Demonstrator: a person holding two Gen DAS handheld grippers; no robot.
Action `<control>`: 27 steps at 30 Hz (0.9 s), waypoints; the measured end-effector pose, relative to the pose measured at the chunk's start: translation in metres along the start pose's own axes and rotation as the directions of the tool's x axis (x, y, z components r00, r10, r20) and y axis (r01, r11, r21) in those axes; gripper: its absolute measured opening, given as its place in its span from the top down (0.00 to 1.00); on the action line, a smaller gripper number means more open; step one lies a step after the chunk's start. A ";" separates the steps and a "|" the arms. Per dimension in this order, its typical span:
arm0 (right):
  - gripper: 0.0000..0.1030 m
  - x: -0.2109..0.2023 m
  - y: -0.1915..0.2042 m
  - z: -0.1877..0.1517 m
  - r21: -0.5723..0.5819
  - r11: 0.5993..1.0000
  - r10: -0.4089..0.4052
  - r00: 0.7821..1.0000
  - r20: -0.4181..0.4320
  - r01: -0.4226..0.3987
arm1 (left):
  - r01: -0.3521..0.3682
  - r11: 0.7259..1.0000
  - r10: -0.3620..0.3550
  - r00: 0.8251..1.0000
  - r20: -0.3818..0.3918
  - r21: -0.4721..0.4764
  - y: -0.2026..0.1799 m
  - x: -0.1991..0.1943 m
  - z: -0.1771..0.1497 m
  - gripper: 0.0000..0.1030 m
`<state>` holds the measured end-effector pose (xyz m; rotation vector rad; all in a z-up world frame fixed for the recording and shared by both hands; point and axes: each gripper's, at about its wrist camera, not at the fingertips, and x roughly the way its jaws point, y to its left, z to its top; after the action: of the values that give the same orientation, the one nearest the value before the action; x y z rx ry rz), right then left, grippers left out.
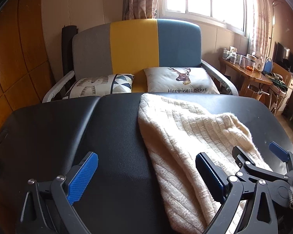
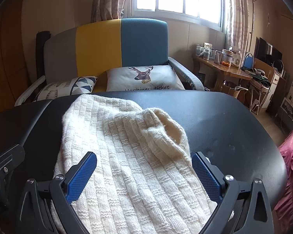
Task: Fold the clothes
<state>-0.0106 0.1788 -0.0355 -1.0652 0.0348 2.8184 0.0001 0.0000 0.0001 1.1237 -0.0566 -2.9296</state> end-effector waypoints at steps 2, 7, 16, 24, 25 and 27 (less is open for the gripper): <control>0.02 0.000 0.000 -0.001 -0.003 1.000 -0.004 1.000 -0.006 0.004 | 0.002 1.000 -0.002 1.000 0.004 0.001 -0.001 -0.002 0.000 0.02; 0.02 0.009 -0.004 -0.009 0.006 0.999 0.044 0.999 -0.019 -0.044 | 0.056 0.998 -0.055 0.997 -0.061 0.011 -0.007 0.003 -0.006 0.02; 0.02 -0.012 -0.093 -0.036 0.277 0.865 0.431 0.902 0.016 -0.418 | 0.372 0.915 -0.400 0.887 -0.232 -0.155 0.022 0.045 -0.057 0.01; 0.02 0.007 -0.177 -0.074 0.603 0.599 0.628 0.776 0.054 -0.527 | 0.465 0.846 -0.526 0.810 -0.259 -0.260 0.050 0.050 -0.094 0.01; 0.02 0.010 -0.181 -0.078 0.624 0.580 0.633 0.772 0.060 -0.524 | 0.458 0.852 -0.517 0.813 -0.269 -0.252 0.049 0.049 -0.097 0.01; 0.02 0.019 -0.185 -0.087 0.663 0.544 0.650 0.758 0.054 -0.514 | 0.438 0.870 -0.490 0.821 -0.294 -0.227 0.048 0.048 -0.098 0.01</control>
<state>0.0564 0.3582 -0.1089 -1.2928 1.5612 2.7475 0.0298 -0.0517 -0.1032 1.8284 0.5060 -2.9850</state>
